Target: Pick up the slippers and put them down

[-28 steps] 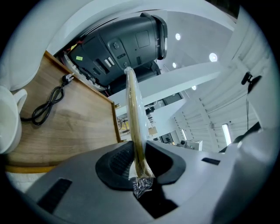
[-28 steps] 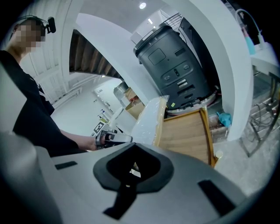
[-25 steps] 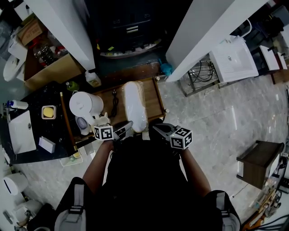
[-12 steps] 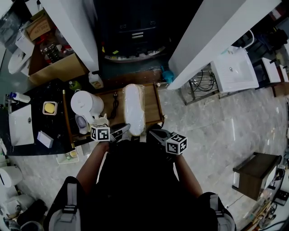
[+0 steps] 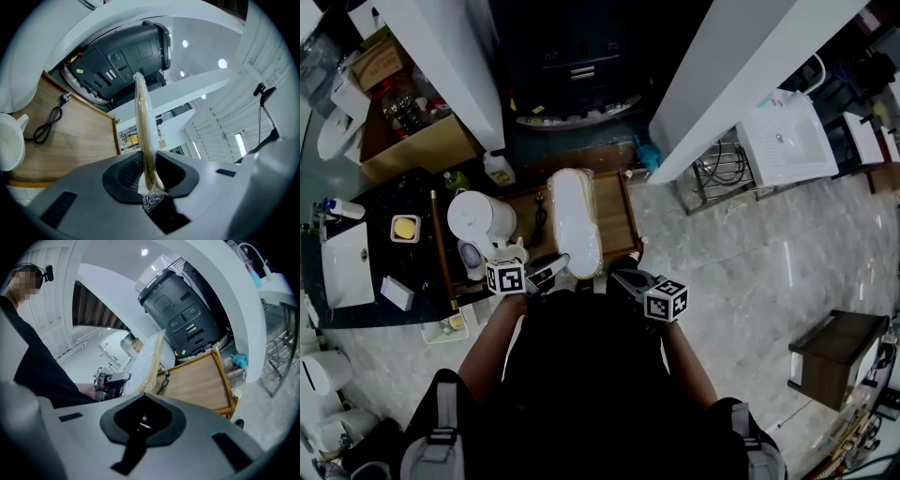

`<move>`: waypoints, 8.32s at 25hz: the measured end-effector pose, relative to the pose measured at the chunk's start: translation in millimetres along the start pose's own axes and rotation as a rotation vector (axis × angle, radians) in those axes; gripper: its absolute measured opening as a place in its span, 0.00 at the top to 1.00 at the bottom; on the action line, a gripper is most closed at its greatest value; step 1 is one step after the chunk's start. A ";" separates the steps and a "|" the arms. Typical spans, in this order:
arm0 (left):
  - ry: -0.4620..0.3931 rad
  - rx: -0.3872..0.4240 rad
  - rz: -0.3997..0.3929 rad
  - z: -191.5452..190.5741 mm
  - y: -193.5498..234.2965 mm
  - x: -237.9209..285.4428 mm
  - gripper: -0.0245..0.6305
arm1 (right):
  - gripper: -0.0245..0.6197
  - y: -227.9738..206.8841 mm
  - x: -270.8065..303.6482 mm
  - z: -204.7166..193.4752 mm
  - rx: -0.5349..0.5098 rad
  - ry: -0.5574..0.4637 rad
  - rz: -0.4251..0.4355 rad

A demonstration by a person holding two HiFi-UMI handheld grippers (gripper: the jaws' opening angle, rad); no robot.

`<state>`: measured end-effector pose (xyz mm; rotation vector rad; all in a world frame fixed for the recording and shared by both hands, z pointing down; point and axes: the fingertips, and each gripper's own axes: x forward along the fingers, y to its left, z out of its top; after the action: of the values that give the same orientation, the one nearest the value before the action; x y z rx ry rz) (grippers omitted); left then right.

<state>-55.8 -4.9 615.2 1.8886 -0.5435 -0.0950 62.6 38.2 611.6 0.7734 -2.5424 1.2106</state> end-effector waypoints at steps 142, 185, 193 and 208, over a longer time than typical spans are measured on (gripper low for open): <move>0.088 -0.252 0.188 -50.8 140.8 35.3 0.83 | 0.95 -6.4 -12.9 -30.7 0.021 0.137 -0.126; 0.061 -0.226 0.371 -51.0 158.1 19.2 0.54 | 0.95 -9.4 -16.3 -31.1 0.027 0.141 -0.092; 0.063 -0.142 0.442 -47.4 163.4 16.3 0.41 | 0.95 -5.4 -12.0 -31.8 0.028 0.142 -0.080; 0.245 0.081 0.529 -45.0 151.9 48.9 0.41 | 0.95 -3.8 -9.2 -29.4 0.029 0.149 -0.076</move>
<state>-47.0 -28.7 779.0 1.7425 -0.8645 0.5043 71.7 62.3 629.1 0.7497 -2.3597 1.2344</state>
